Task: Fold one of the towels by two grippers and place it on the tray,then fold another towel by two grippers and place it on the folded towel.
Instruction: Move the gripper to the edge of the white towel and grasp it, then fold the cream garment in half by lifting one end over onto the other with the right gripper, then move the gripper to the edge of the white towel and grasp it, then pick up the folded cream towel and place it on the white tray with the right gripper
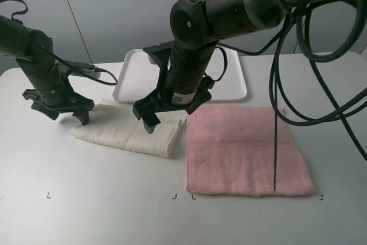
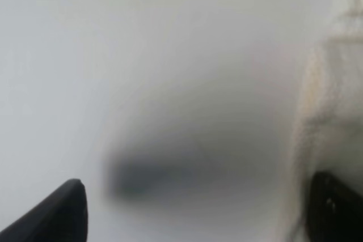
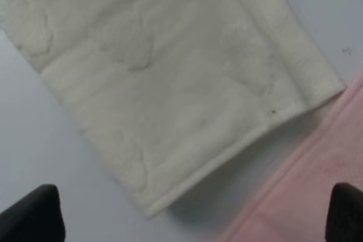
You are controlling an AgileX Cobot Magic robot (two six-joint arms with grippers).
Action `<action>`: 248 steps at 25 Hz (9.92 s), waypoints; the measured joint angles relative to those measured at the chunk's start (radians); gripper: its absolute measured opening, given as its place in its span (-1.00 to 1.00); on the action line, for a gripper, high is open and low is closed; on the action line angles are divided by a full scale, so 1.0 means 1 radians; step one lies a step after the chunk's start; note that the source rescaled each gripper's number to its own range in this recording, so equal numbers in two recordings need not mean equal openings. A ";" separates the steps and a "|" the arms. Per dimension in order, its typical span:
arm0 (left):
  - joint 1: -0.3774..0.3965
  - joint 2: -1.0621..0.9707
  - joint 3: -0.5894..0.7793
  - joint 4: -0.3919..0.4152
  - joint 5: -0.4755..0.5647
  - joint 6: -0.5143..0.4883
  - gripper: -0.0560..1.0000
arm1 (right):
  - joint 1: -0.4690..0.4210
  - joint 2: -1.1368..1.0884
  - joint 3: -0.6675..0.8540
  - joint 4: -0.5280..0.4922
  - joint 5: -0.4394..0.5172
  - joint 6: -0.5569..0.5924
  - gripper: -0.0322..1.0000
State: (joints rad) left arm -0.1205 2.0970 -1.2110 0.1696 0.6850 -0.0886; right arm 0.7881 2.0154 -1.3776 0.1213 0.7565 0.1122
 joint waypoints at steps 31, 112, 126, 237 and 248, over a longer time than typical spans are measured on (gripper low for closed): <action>0.117 -0.130 0.193 -0.030 0.000 0.063 0.98 | 0.000 0.177 -0.064 0.261 -0.092 -0.053 0.71; 0.112 -0.130 0.199 -0.014 -0.043 0.038 0.99 | -0.002 0.284 -0.079 1.499 -0.082 -0.916 -0.86; 0.112 -0.130 0.199 -0.016 -0.043 0.038 0.99 | 0.072 0.343 -0.079 1.615 -0.155 -1.042 -0.86; 0.118 -0.220 -0.148 -0.104 0.208 0.144 0.99 | 0.042 0.458 -0.292 1.169 -0.255 -0.522 -0.09; 0.118 -0.220 -0.148 -0.104 0.208 0.144 0.99 | 0.065 0.458 -0.292 1.176 -0.290 -0.618 -0.79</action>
State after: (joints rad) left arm -0.0022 1.8772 -1.3593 0.0652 0.8927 0.0555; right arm 0.8527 2.4732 -1.6694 1.2976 0.4661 -0.5059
